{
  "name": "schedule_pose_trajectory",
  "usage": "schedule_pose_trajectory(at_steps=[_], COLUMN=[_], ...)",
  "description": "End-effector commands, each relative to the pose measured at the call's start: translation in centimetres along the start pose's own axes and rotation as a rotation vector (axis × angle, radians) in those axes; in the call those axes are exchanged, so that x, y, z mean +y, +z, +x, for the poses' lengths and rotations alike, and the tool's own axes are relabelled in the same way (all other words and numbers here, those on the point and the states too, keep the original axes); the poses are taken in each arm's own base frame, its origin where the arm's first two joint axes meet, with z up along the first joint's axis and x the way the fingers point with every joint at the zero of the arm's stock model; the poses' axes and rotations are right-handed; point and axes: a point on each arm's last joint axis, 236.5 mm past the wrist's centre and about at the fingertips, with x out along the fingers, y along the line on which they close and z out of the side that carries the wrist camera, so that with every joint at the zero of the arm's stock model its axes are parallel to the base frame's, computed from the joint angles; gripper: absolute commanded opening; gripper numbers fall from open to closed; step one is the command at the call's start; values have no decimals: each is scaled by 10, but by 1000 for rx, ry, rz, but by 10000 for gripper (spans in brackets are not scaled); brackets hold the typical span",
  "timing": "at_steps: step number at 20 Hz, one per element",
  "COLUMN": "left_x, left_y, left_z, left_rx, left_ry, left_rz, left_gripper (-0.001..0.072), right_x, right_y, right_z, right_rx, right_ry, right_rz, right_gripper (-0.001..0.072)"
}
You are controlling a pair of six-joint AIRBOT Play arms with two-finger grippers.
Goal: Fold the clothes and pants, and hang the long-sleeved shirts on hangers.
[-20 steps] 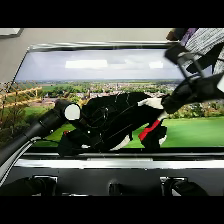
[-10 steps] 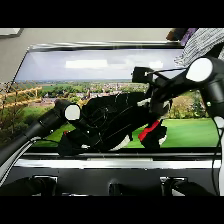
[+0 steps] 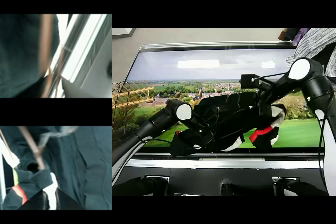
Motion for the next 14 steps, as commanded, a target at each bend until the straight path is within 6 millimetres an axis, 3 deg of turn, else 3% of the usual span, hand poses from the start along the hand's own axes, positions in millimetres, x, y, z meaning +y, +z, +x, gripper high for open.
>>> schedule_pose_trajectory(at_steps=[1,3,4,7,9,10,12,14], left_x=[21,52,67,107,119,118,100,71], left_y=[-10,-23,-28,-46,-55,-58,-65,-65], left_z=[-4,-16,-26,-74,-102,-106,-84,-41], left_rx=[26,45,43,-25,-122,-159,-154,-121], left_ry=[73,185,243,385,390,357,249,138], left_rz=[-134,-216,-246,-365,-535,-616,-723,-848], left_gripper=[486,593,609,609,609,609,609,610], right_x=[6,3,2,-1,-3,-3,-3,-2], right_y=[-6,-12,-14,-24,-28,-28,-28,-28], right_z=[-7,-13,-15,-19,-20,-20,-20,-20], right_rx=[29,59,68,105,116,116,115,115], right_ry=[-1,-35,-50,-87,-101,-103,-103,-102], right_rz=[46,140,177,321,394,424,456,469], right_gripper=[35,35,35,35,35,35,35,35])
